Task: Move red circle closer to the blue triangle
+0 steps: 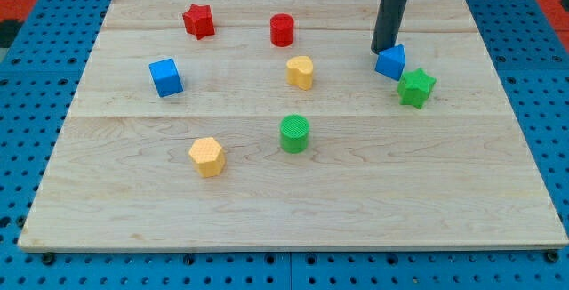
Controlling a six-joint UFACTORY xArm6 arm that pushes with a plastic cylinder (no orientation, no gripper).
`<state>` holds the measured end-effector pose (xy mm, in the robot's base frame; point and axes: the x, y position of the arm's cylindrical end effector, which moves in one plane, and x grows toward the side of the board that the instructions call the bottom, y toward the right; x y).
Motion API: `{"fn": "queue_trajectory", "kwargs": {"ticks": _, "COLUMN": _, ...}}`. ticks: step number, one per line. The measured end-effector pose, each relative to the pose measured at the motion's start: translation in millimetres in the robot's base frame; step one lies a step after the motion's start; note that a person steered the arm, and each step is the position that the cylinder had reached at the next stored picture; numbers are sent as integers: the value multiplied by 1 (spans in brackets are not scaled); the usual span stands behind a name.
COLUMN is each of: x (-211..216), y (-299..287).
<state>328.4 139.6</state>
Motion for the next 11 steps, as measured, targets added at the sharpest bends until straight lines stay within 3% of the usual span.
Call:
{"fn": "queue_trajectory", "kwargs": {"ticks": 1, "x": 2, "y": 6}}
{"fn": "queue_trajectory", "kwargs": {"ticks": 2, "x": -50, "y": -2}}
{"fn": "queue_trajectory", "kwargs": {"ticks": 3, "x": -117, "y": -82}}
{"fn": "queue_trajectory", "kwargs": {"ticks": 4, "x": -110, "y": -183}}
{"fn": "queue_trajectory", "kwargs": {"ticks": 5, "x": -49, "y": -188}}
{"fn": "queue_trajectory", "kwargs": {"ticks": 6, "x": -14, "y": -139}}
{"fn": "queue_trajectory", "kwargs": {"ticks": 8, "x": -75, "y": -198}}
{"fn": "queue_trajectory", "kwargs": {"ticks": 9, "x": -83, "y": -158}}
{"fn": "queue_trajectory", "kwargs": {"ticks": 11, "x": -10, "y": -80}}
